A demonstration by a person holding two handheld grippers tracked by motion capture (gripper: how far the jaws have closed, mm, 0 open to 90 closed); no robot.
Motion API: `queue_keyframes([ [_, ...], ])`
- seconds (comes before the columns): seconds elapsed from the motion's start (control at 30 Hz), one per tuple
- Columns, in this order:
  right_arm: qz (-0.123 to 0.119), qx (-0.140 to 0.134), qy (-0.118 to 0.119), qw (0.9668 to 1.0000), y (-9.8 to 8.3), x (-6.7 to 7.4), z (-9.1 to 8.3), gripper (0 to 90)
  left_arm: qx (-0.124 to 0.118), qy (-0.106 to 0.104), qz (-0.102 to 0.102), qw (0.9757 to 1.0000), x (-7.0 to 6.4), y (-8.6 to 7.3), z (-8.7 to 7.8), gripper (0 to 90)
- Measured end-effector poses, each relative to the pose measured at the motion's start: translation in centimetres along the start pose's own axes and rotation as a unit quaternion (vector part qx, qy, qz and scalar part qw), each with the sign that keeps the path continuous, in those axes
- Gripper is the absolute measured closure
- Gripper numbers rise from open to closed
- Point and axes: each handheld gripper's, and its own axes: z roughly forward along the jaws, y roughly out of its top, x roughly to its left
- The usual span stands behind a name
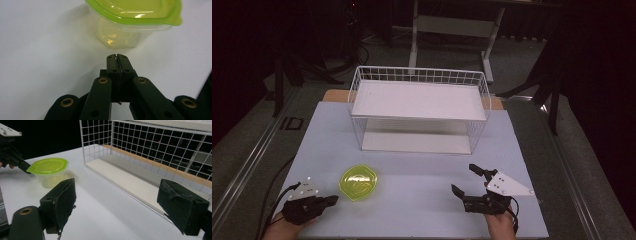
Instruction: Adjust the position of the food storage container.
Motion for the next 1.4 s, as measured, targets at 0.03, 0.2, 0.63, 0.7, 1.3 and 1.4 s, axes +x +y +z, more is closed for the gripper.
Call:
queue_keyframes([
  [0.03, 0.002, 0.0, 0.0, 1.0, 0.0, 0.0, 0.0, 15.4, 0.0, 0.0, -0.002, 1.0, 0.1, 0.2, 0.3, 90.0],
  [0.2, 0.004, 0.001, 0.004, 1.0, -0.1, 0.0, 0.0, 15.4, 0.008, -0.003, -0.013, 0.9999, 0.8, 1.1, 1.6, 90.0],
  [0.63, -0.007, 0.006, 0.01, 0.9999, -0.1, 0.1, 0.2, 15.4, 0.02, 0.01, -0.009, 0.9997, 1.3, 3.1, 3.8, 90.0],
  [0.7, -0.007, 0.005, 0.011, 0.9999, -0.1, 0.2, 0.1, 15.5, 0.024, 0.01, -0.003, 0.9996, 1.0, 2.9, 3.4, 90.0],
  [1.3, -0.004, 0.005, 0.014, 0.9999, -0.2, 0.1, 0.2, 15.5, 0.008, 0.001, -0.016, 0.9998, 0.4, 4.5, 5.4, 90.0],
  [1.4, -0.003, 0.006, 0.015, 0.9999, -0.1, 0.1, 0.2, 15.5, 0.009, -0.003, -0.019, 0.9998, 0.3, 5.4, 6.4, 90.0],
])
